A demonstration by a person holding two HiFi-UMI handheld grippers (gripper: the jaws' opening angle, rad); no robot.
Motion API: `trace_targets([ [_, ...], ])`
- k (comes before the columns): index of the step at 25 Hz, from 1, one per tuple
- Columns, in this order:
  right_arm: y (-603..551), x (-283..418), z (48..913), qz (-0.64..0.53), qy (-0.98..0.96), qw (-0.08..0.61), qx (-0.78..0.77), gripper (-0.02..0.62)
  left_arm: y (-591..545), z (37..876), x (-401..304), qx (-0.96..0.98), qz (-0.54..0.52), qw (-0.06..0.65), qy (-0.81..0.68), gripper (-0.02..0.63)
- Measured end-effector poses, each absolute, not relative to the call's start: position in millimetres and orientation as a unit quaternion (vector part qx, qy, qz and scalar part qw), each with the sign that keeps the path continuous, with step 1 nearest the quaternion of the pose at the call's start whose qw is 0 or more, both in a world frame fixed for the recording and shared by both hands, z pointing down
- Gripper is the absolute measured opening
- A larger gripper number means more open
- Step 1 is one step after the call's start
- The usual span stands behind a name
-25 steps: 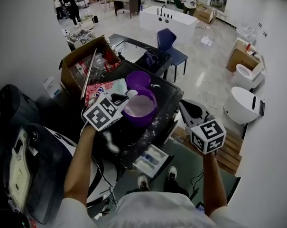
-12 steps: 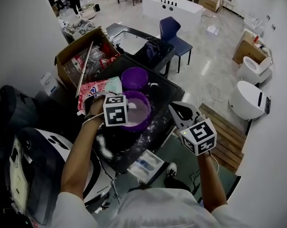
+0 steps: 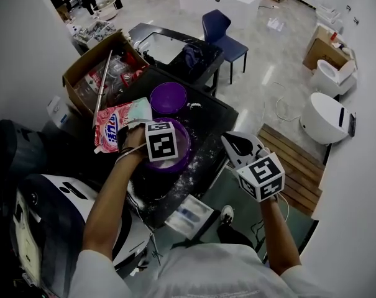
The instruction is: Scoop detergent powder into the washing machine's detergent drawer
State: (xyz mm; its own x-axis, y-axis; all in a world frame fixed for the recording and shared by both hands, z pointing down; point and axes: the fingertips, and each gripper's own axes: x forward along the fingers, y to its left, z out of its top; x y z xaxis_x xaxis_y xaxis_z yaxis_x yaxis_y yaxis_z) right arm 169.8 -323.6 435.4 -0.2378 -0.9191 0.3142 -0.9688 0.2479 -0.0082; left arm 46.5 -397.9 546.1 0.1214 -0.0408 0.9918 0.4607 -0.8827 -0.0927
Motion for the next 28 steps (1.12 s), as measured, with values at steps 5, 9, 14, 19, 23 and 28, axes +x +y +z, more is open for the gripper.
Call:
trace_targets([
  [5, -322.7, 175.4, 437.3, 0.104, -0.777, 0.121, 0.609, 0.005, -384.7, 550.5, 43.1, -0.717, -0.654, 0.155, -0.186, 0.012],
  [9, -322.2, 175.4, 438.3, 0.103, -0.777, 0.127, 0.608, 0.005, -376.1, 550.0, 37.9, -0.704, -0.667, 0.127, -0.21, 0.012],
  [14, -320.4, 177.8, 435.7, 0.101, -0.776, 0.123, 0.611, 0.005, -366.8, 549.4, 32.2, -0.691, -0.678, 0.099, -0.231, 0.014],
  [19, -316.3, 179.6, 433.6, 0.098, -0.777, 0.121, 0.61, 0.005, -354.7, 546.5, 25.2, -0.666, -0.696, 0.084, -0.255, 0.014],
  [23, -316.3, 179.4, 430.5, 0.093, -0.779, 0.122, 0.609, 0.005, -349.0, 540.4, 17.8, -0.652, -0.705, 0.062, -0.27, 0.014],
  [28, -316.5, 180.1, 426.6, 0.087, -0.782, 0.121, 0.605, 0.005, -343.9, 526.6, 10.8, -0.659, -0.699, 0.01, -0.277, 0.014],
])
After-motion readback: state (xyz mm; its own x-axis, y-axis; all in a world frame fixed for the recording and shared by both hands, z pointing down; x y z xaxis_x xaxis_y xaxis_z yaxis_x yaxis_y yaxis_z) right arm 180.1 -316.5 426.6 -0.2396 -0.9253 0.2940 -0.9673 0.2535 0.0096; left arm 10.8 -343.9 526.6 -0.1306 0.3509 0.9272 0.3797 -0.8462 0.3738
